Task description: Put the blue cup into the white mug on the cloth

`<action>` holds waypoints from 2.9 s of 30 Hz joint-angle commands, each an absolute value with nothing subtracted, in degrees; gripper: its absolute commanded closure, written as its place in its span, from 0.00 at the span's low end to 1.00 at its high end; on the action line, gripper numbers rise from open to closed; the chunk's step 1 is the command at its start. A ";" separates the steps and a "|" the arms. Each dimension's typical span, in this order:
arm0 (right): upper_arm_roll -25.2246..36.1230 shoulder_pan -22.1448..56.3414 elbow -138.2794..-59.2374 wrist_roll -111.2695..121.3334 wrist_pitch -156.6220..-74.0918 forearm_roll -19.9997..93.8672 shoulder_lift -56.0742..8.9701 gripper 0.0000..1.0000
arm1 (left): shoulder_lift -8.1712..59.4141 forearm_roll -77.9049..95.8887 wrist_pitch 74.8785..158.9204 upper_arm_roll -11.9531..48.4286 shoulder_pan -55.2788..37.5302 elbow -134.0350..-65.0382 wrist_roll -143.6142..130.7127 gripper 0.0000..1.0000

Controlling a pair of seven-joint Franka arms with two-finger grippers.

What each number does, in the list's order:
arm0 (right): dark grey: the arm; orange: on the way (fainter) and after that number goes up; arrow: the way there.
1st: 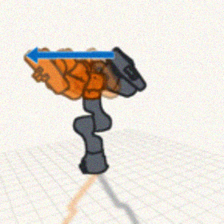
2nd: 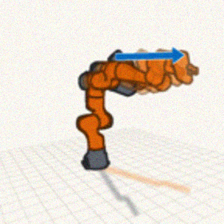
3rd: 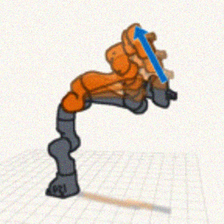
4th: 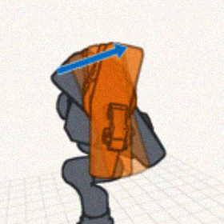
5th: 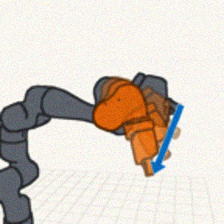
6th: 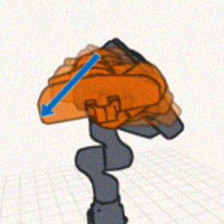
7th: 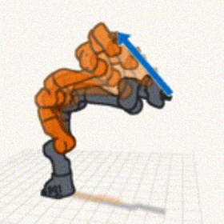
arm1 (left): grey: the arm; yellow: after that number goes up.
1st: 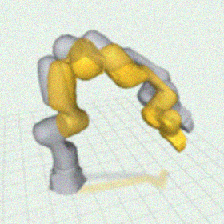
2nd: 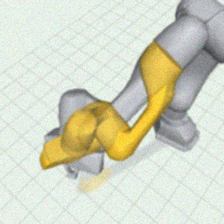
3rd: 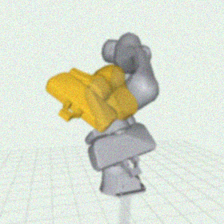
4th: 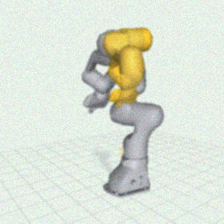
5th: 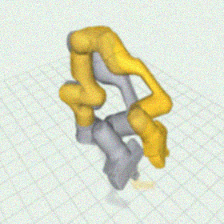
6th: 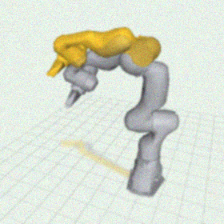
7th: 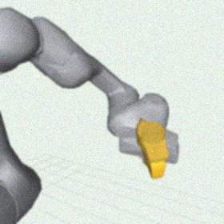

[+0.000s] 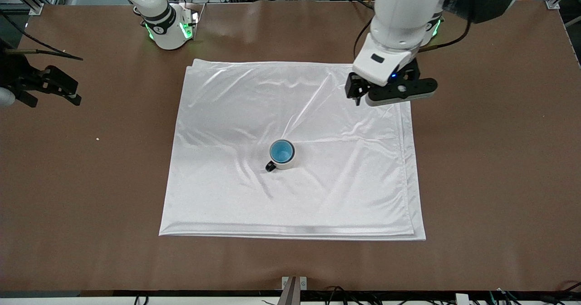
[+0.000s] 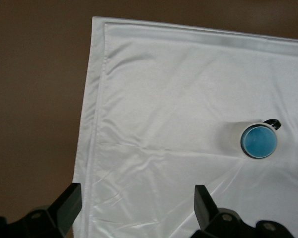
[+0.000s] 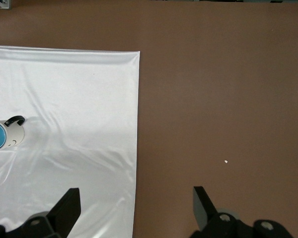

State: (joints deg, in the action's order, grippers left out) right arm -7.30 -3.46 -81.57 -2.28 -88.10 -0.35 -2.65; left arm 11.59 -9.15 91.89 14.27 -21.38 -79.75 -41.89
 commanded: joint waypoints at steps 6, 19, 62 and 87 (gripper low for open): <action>-8.00 -5.10 -81.47 -1.32 -87.45 0.70 -1.93 0.00 | 5.80 -10.02 86.93 14.50 -14.07 -81.74 -29.45 0.00; -7.91 -5.36 -81.56 -1.23 -87.10 0.62 -2.11 0.00 | 2.72 -3.01 87.36 14.59 -2.65 -82.18 -26.98 0.00; -7.91 -5.71 -82.35 -1.76 -88.50 0.18 -5.36 0.00 | -5.89 1.23 105.56 14.59 11.07 -103.18 -12.83 0.00; -7.91 -5.89 -82.35 -1.58 -88.77 0.26 -7.29 0.00 | -5.36 -0.18 100.64 14.41 11.16 -96.15 -12.22 0.00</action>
